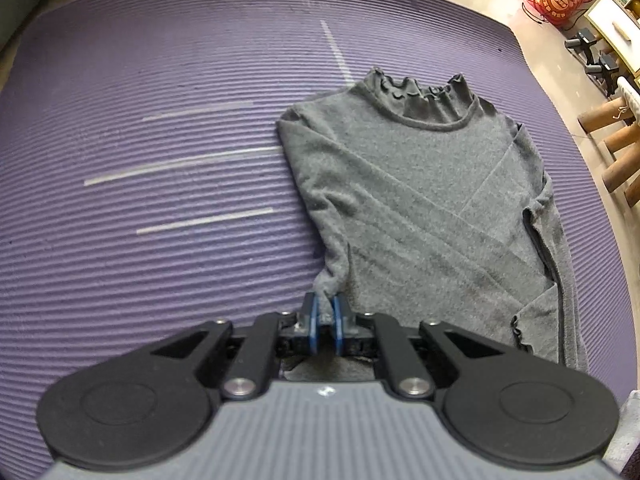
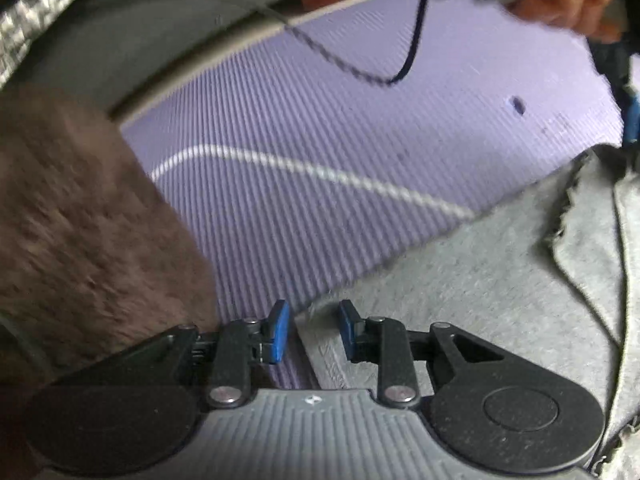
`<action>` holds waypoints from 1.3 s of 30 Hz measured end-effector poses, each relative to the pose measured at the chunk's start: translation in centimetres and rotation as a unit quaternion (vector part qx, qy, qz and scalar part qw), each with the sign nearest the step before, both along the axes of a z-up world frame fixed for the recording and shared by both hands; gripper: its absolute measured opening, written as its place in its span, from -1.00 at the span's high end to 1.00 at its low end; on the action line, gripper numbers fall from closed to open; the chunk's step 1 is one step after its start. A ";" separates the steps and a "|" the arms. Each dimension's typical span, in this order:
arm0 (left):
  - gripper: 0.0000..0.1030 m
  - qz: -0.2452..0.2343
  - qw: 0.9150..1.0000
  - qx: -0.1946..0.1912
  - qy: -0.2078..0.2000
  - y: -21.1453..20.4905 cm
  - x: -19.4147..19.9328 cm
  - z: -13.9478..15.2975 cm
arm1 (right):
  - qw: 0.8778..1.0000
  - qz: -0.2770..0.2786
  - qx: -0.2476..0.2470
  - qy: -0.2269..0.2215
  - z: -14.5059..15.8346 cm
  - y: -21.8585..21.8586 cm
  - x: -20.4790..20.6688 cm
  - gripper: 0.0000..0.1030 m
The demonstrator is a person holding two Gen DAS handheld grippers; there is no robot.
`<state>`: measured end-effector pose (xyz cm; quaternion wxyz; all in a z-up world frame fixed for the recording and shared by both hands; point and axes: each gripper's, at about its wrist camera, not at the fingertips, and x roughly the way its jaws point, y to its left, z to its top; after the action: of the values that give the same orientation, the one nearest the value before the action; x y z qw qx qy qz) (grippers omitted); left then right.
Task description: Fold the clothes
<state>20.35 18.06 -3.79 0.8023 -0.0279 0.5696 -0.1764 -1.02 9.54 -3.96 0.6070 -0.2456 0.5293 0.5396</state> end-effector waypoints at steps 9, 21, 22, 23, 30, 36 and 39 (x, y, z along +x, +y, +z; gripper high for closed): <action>0.85 0.009 1.000 0.004 0.007 0.0 0.3 0.1 | 0.996 -0.060 0.036 -0.062 1.1 -2.1 -0.8 0.88; 0.85 0.036 0.999 0.023 0.031 -3.4 2.2 1.3 | 0.952 -0.291 0.072 0.058 3.6 -11.6 0.9 0.87; 0.85 0.037 0.999 0.024 0.032 -3.6 2.2 1.3 | 0.950 -0.298 0.073 0.063 3.6 -11.8 0.9 0.87; 0.85 0.039 0.998 0.029 0.038 -4.6 2.3 1.4 | 0.946 -0.307 0.075 0.071 3.4 -12.1 1.0 0.87; 0.74 0.041 0.998 -0.014 0.047 -8.1 2.3 1.7 | 0.915 -0.370 0.083 0.138 1.4 -15.4 1.5 0.78; 0.47 0.025 0.997 -0.063 0.040 -10.0 1.1 1.8 | 0.908 -0.393 0.045 0.135 0.1 -16.2 2.0 0.69; 0.45 0.028 0.998 -0.048 -0.011 -9.1 0.0 3.8 | 0.908 -0.397 0.045 0.123 0.1 -16.1 2.4 0.50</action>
<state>20.37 8.94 0.04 0.8107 -0.0807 0.5508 -0.1815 1.36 -6.55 -3.87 0.7119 0.0808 0.6282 0.3032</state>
